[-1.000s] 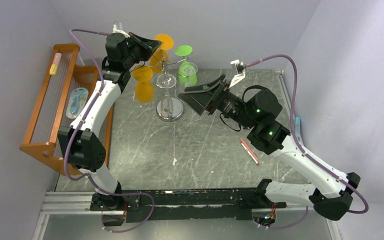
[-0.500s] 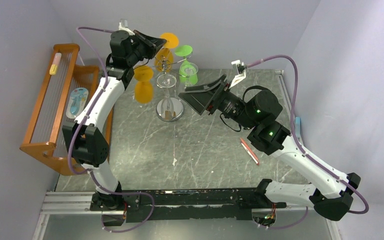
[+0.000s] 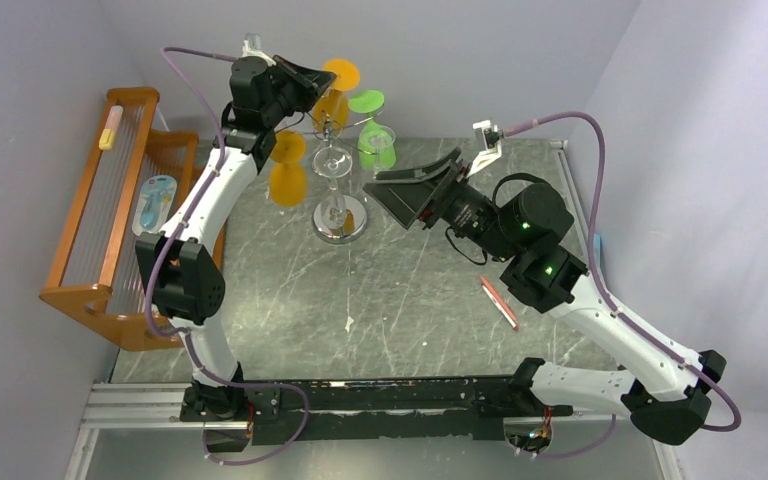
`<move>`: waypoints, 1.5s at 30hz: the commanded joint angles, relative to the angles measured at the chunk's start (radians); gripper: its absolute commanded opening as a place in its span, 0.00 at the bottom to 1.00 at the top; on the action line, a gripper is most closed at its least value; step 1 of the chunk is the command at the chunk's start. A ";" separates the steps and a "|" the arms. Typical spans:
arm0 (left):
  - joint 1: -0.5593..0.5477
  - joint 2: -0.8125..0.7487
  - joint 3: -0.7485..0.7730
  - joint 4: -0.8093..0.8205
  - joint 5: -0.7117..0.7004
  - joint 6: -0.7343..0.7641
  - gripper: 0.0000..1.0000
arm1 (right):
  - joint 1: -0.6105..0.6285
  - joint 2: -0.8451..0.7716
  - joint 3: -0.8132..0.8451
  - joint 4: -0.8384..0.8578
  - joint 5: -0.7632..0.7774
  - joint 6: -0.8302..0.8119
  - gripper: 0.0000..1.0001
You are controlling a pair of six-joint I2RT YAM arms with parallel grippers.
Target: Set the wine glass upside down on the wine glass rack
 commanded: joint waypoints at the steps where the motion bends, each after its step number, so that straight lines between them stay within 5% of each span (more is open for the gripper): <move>1: -0.008 0.011 0.059 0.015 -0.093 0.032 0.05 | -0.004 -0.008 -0.002 -0.009 0.028 -0.019 0.63; 19: -0.007 -0.004 0.099 -0.141 -0.234 0.054 0.08 | -0.004 -0.004 0.003 -0.007 0.037 -0.025 0.63; 45: -0.004 0.037 0.121 -0.092 -0.202 0.057 0.05 | -0.004 -0.032 -0.009 -0.006 0.044 -0.026 0.63</move>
